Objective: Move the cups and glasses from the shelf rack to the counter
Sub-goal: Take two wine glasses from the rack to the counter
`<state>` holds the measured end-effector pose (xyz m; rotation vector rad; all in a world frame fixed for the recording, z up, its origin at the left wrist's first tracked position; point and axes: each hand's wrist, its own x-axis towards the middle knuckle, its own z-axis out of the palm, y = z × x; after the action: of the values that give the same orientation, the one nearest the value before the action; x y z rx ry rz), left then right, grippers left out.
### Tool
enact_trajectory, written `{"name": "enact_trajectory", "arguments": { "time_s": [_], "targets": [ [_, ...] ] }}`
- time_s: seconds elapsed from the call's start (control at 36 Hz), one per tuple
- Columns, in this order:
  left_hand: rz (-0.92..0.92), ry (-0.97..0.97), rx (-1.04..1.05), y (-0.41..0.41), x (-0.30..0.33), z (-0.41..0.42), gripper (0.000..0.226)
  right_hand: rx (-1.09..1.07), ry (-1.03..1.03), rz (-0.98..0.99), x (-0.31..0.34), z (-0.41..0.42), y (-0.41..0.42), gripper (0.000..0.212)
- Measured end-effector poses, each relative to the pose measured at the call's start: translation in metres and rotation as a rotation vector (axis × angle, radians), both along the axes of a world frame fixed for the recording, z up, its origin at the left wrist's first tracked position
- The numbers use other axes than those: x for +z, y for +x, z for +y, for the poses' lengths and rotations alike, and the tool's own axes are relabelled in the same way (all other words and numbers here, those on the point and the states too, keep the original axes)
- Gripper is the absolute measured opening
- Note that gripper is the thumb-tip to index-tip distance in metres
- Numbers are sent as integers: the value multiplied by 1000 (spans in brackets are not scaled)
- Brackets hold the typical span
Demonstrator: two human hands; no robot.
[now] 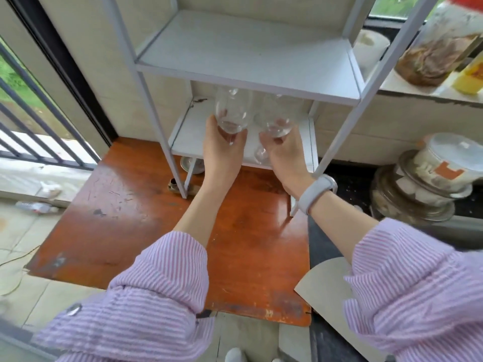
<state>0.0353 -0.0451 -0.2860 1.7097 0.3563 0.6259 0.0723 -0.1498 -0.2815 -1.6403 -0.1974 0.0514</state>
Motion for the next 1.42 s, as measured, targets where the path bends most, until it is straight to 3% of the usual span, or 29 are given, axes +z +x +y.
{"name": "enact_trajectory", "arguments": {
  "time_s": [0.14,0.33,0.61,0.92,1.19,1.42],
  "targets": [
    [20,-98,-70,-46,4,-2,30,4,39,31,-4,-19,-42,31],
    [156,-58,-158,-87,-4,-22,19,122,-122,-44,-10,-68,-91,22],
    [170,30,-446,-95,10,-141,28,-212,-136,6,-8,-199,-143,28],
    [48,74,-935,-124,51,-385,28,-655,-112,-23,29,-429,-237,32],
    [42,30,-1348,-244,82,-659,29,-1047,-146,-75,62,-660,-404,29],
    [25,79,-1698,-333,86,-816,24,-1409,-208,-51,63,-774,-525,30]
  ]
}}
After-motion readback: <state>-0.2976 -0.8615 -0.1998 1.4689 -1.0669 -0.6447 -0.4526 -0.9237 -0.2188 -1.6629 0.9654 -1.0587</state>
